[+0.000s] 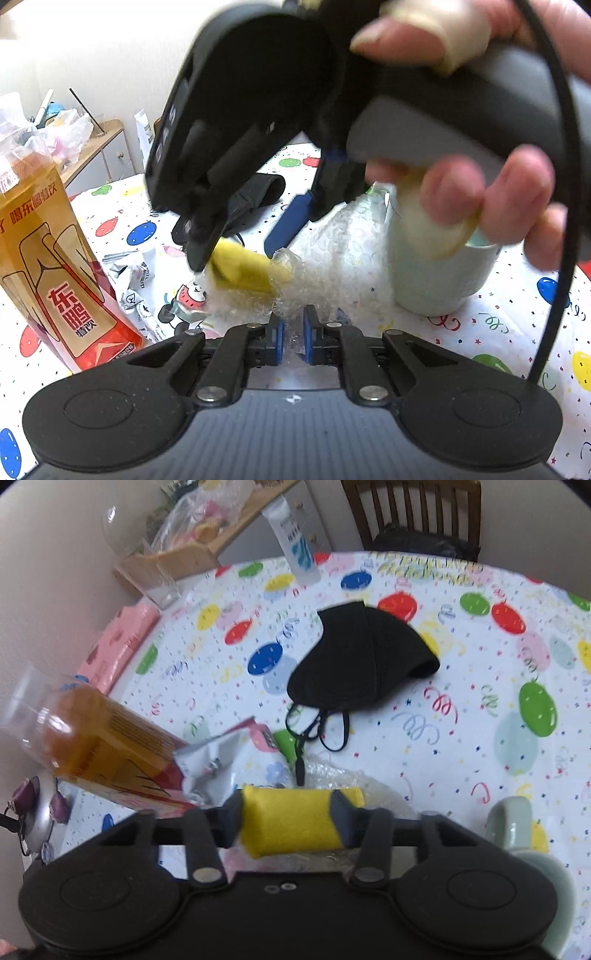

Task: Organize soft objects
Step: 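Lift the yellow sponge with the right tool and carry it over the box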

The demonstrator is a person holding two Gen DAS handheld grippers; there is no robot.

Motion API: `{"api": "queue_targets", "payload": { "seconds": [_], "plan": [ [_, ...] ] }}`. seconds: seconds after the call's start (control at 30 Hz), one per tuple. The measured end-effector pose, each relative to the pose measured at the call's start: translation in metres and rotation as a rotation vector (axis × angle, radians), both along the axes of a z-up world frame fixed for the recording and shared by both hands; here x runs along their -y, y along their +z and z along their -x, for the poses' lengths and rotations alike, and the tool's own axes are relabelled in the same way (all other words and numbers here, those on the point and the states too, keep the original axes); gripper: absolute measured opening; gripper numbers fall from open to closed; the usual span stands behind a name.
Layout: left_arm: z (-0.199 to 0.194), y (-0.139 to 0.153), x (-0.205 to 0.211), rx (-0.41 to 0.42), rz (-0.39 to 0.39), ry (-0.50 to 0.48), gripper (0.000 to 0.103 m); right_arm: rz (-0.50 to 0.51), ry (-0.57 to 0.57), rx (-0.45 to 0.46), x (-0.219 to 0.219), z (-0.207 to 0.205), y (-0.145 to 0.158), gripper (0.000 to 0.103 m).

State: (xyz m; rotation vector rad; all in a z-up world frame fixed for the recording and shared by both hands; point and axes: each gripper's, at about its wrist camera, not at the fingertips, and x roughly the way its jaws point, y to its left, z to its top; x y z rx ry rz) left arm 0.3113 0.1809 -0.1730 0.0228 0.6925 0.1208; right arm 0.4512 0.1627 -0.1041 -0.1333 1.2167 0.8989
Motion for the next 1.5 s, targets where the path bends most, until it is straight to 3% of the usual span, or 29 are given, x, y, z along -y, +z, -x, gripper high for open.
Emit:
{"api": "queue_targets", "payload": {
  "seconds": [0.23, 0.4, 0.8, 1.17, 1.5],
  "plan": [
    [0.005, 0.0, 0.002, -0.001, -0.003, 0.006, 0.009, -0.01, -0.023, 0.06, 0.014, 0.008, 0.018, 0.023],
    [0.013, 0.007, 0.006, 0.01, 0.003, 0.014, 0.007, -0.047, -0.064, 0.074, 0.033, 0.014, 0.032, 0.017],
    [0.051, 0.049, 0.002, 0.093, 0.079, 0.016, 0.006, -0.195, -0.126, 0.088, 0.106, 0.054, 0.088, 0.015],
    [0.1, 0.083, 0.016, 0.125, 0.162, -0.03, 0.006, -0.234, -0.264, 0.14, 0.21, 0.101, 0.122, 0.013],
    [0.114, 0.133, 0.061, 0.171, 0.224, -0.085, 0.005, -0.285, -0.385, 0.217, 0.314, 0.127, 0.154, 0.012]
  ]
}}
